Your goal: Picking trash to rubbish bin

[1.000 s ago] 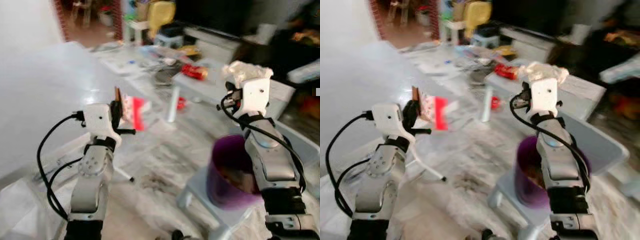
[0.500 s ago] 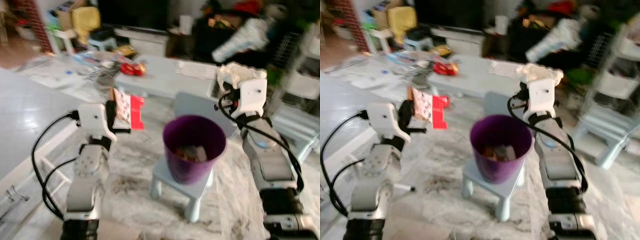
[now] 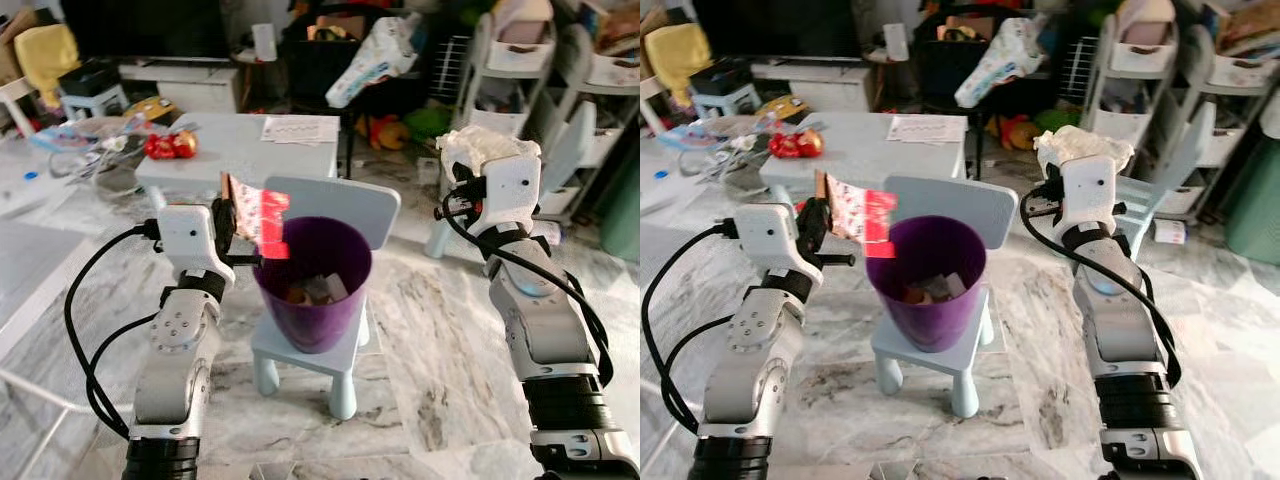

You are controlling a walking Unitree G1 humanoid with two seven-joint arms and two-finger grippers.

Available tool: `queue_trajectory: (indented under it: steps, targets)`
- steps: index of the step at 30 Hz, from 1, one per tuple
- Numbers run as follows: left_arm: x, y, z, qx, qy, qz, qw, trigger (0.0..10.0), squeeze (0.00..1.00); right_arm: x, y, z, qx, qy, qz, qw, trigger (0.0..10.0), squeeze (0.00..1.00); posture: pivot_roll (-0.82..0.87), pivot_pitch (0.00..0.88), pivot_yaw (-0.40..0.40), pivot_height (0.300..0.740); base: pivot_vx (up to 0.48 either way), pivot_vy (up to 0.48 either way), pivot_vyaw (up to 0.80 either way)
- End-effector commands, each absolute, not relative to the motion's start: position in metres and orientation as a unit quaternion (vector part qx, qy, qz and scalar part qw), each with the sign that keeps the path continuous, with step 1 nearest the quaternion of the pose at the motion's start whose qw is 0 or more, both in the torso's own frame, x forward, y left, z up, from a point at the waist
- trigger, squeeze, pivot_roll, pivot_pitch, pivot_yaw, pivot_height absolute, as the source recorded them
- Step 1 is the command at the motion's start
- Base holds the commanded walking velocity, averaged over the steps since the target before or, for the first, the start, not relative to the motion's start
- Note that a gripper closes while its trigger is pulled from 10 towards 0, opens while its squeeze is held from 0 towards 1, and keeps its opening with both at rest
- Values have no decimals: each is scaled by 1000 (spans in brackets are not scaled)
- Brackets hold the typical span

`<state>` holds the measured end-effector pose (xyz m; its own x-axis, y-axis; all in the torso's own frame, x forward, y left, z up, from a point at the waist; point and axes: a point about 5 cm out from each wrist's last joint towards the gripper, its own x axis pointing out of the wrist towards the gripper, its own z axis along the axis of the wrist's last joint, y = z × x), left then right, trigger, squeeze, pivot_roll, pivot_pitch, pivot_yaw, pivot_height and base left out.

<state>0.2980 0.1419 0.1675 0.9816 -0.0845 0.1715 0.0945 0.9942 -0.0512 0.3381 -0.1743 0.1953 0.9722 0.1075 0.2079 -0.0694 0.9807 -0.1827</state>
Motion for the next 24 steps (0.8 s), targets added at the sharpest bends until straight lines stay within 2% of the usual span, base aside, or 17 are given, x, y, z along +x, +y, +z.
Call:
queue_trajectory:
  steps: [1,6,24]
  targets:
    - [299,146,170,-25,-87,-42,995,10000,0,339,-171,202,-85,-120,49,988,10000,0,5,30,16,740,0,0,0]
    - [300,146,169,-18,-85,-39,996,10000,0,337,-170,200,-83,-119,50,988,10000,0,4,32,21,740,52,0,0]
    - [300,142,169,-16,-82,-51,995,10000,0,335,-169,197,-79,-116,47,989,10000,0,9,31,32,740,367,0,0]
